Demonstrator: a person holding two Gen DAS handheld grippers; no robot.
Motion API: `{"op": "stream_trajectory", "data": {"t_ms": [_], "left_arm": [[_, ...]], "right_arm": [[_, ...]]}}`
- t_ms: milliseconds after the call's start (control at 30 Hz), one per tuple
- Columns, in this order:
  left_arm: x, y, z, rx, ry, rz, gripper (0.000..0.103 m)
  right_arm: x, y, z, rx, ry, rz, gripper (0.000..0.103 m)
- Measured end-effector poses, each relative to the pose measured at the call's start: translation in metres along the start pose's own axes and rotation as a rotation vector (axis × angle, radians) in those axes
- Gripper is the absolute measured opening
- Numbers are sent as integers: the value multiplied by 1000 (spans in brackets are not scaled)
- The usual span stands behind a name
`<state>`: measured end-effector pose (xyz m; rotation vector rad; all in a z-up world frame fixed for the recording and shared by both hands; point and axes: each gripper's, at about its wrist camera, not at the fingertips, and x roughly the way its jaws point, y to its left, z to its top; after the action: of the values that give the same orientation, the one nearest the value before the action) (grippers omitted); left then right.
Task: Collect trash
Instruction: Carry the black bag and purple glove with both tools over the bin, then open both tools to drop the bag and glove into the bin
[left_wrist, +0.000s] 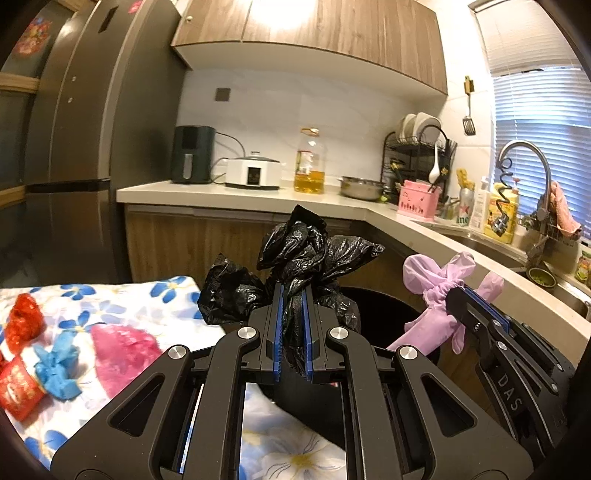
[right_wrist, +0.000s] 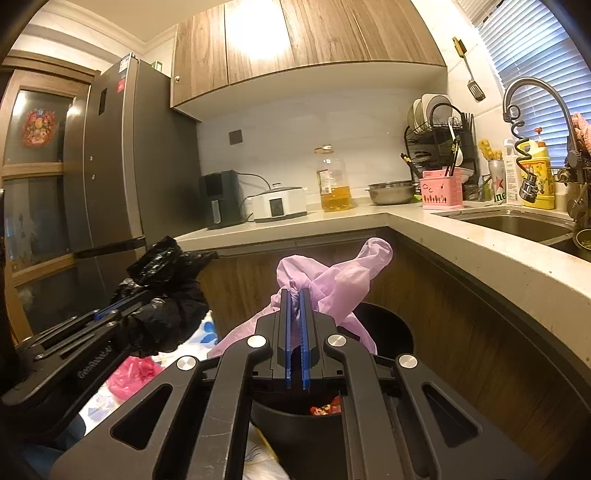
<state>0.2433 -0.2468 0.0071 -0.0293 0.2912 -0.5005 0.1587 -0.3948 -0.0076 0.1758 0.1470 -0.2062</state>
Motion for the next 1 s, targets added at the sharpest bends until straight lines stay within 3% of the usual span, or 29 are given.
{"op": "stream_trajectory", "data": {"t_ms": [533,1000], "left_arm": [[49,-17,-6,4,56,-51,8],[69,-15,-13,4,73,-73,9]], "right_arm": [[24,-23,-1,11,13,-23,5],[41,-33,-4,28,30,-16,6]]}}
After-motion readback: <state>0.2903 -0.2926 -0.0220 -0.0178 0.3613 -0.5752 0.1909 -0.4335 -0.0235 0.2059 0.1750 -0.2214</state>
